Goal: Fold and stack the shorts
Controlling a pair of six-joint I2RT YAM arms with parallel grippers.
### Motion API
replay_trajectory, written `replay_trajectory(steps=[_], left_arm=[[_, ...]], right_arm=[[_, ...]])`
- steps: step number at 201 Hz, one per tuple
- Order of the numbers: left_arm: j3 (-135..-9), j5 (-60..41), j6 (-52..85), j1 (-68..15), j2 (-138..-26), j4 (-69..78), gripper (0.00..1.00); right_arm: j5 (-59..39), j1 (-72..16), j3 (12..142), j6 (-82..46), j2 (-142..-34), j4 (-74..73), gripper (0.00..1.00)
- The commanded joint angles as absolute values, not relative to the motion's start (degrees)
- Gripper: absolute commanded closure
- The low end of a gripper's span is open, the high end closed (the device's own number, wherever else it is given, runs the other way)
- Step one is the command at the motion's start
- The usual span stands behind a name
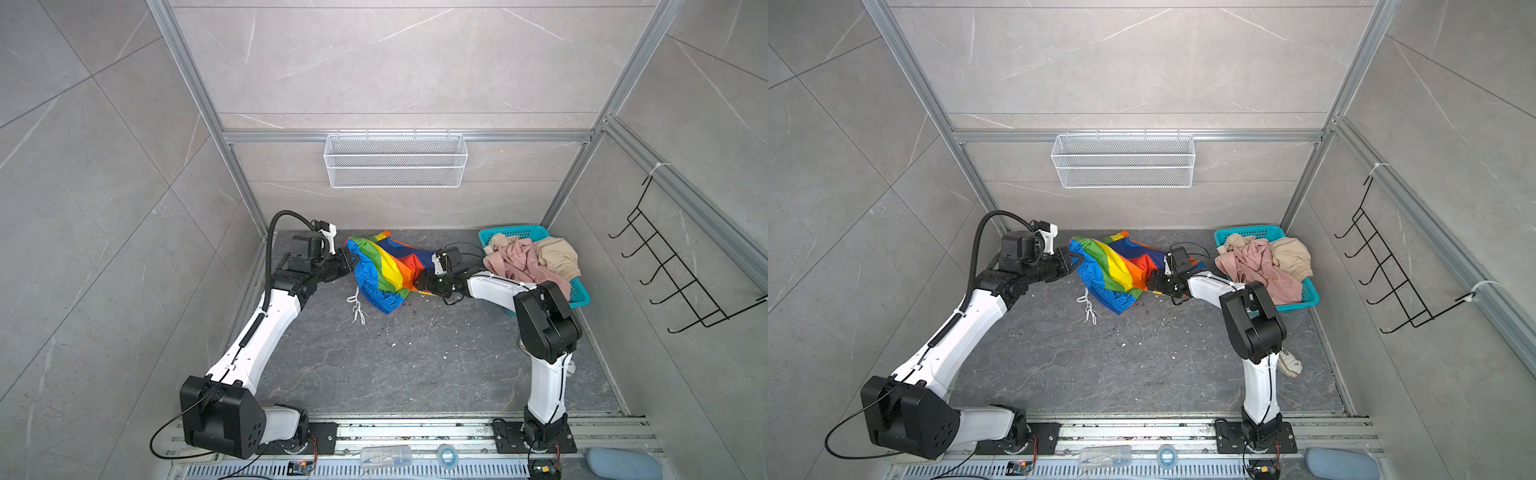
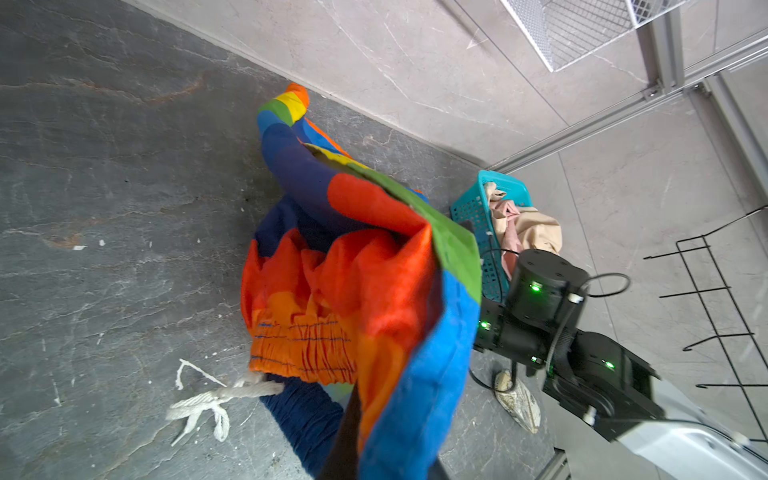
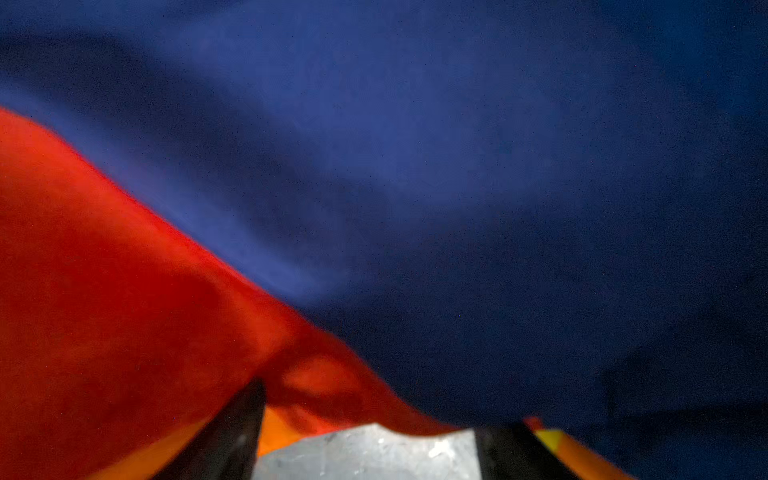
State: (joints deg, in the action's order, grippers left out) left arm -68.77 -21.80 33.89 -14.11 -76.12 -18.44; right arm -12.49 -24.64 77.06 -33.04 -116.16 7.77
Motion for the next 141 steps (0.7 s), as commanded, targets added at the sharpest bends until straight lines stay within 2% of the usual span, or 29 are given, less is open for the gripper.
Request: replay_trajectory(steps=[1,10,21,60,86,108,124,141], left_arm=[[-67.95,-25.11,35.98,-13.98,-74.09,-14.22,1.0],[-67.95,-25.26,36.25,-13.99,-74.22,-13.98,1.0],[-68.28,-25.2,36.33,-14.05,-74.11,-14.2,1.0],[-68.27,-26.26,38.02,-13.98,-70.36,-14.07,1.0],[-66.87,-29.99,43.91,-13.57,-66.16,-9.1,1.0],[-68.29,-27.82,44.74,-10.14,-65.83,-13.01,1.0],[-69.71,-22.95,44.68,-6.62,-68.38,-19.32,1.0],[-69.14,-23.71,45.34,-3.57,-72.92,-19.44,1.0]], right_arm=[[-8.17,-24.01,79.36,-31.88,-116.01,8.42,0.71],[-7.91,-23.18,79.3,-31.63,-114.64,8.65,0.88],[-8.17,-22.08,78.81,-31.07,-112.3,9.47,1.0],[-8.6,-20.86,77.15,-28.83,-95.16,14.48,1.0],[-5.69,-19.23,86.15,-25.41,-88.67,21.92,1.0],[-4.53,-15.81,101.52,-22.22,-96.4,29.91,1.0],[-1.64,-13.97,115.93,-20.27,-108.57,38.29,1.0],[-2.17,-12.85,131.29,-20.13,-122.29,48.47,1.0]])
